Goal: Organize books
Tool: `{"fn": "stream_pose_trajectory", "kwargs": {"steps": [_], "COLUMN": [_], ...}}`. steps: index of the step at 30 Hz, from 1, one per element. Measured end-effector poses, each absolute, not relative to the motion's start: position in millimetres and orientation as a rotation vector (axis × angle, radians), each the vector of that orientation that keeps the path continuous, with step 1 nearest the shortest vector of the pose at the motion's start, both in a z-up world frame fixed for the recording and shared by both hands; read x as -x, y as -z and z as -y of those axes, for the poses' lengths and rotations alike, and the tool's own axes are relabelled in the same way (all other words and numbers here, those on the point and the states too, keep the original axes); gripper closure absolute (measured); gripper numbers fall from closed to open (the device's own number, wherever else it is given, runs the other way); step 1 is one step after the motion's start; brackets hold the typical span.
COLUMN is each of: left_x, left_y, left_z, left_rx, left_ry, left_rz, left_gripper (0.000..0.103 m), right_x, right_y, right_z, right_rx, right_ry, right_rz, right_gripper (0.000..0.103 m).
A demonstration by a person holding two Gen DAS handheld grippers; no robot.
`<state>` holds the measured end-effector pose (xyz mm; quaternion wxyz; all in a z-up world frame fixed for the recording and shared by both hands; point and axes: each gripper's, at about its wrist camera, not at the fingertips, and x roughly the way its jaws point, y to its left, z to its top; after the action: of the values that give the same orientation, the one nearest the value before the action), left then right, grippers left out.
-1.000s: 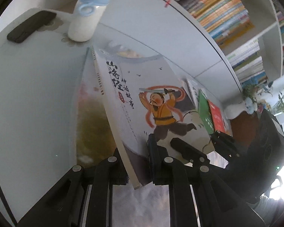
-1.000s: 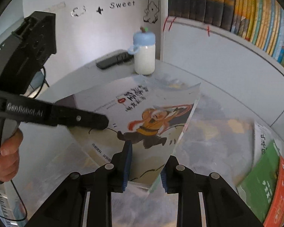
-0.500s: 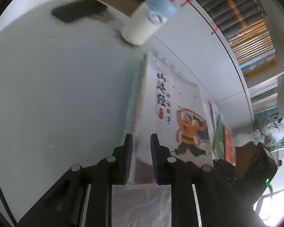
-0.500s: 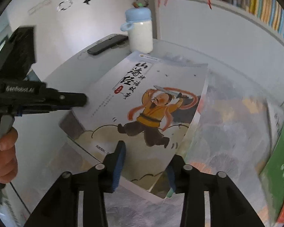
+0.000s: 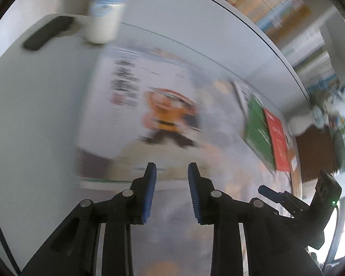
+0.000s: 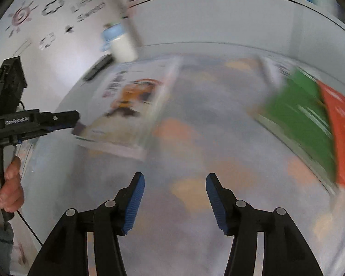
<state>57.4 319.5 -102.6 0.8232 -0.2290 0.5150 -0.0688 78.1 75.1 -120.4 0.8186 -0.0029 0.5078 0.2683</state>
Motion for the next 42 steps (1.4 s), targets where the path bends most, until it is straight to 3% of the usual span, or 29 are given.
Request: {"fn": "stream_pose_trajectory", "kwargs": {"steps": [23, 25, 26, 27, 30, 42], "left_x": [-117, -123, -126, -128, -134, -131], "left_y": [107, 110, 113, 116, 123, 147], "left_z": [111, 133, 145, 154, 171, 176], "left_rx": [0.338, 0.328, 0.323, 0.321, 0.312, 0.317], "left_ry": [0.612, 0.622, 0.629, 0.632, 0.634, 0.641], "left_rz": [-1.269, -1.276, -1.282, -1.287, -1.310, -1.392], "left_gripper": [0.074, 0.074, 0.074, 0.074, 0.074, 0.074], "right_x": [-66, -79, -89, -97, -121, -134], "right_y": [113, 116, 120, 124, 136, 142], "right_z": [377, 401, 412, 417, 423, 394], "right_rx": [-0.342, -0.349, -0.356, -0.359, -0.345, -0.203], "right_ry": [0.012, 0.020, 0.008, -0.005, -0.021, -0.169], "right_rz": [-1.015, -0.994, -0.996, -0.999, -1.022, -1.048], "right_gripper": [0.049, 0.049, 0.052, 0.061, 0.066, 0.066]}}
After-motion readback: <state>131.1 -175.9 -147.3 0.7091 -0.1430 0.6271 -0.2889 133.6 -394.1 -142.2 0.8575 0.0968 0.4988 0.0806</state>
